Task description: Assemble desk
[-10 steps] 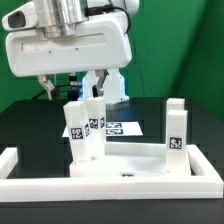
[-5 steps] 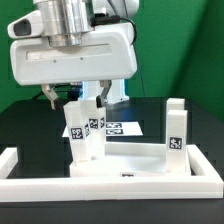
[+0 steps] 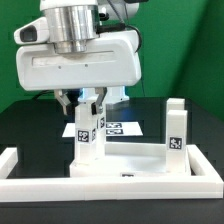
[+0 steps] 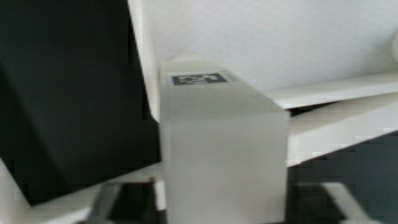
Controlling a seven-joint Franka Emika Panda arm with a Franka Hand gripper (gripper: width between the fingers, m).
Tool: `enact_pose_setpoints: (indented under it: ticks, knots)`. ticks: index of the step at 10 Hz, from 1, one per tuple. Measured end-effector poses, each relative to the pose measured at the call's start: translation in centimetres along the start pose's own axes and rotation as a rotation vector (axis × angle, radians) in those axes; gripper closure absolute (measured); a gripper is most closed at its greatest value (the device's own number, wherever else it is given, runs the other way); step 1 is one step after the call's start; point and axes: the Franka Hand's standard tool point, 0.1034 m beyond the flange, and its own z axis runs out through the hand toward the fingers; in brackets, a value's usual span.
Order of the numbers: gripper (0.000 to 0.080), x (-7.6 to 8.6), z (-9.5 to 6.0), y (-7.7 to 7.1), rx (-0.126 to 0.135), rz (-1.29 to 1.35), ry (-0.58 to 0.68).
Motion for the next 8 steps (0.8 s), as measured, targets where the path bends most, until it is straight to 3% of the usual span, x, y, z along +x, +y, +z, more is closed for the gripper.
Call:
enact_pose_setpoints:
  ticks: [4,5,7,8]
  knots:
    - [0.0512,-0.02,0.14,-0.04,0.002,0.311,0.003]
    - [0.0512,0.12,0.18,-0.09,0.013,0.486,0.016]
    - [0.0512,0.19,0.27,-0.38,0.074,0.772,-0.011]
    - [0.0512,0.36,0.22,-0.70,0.118,0.915,-0.031]
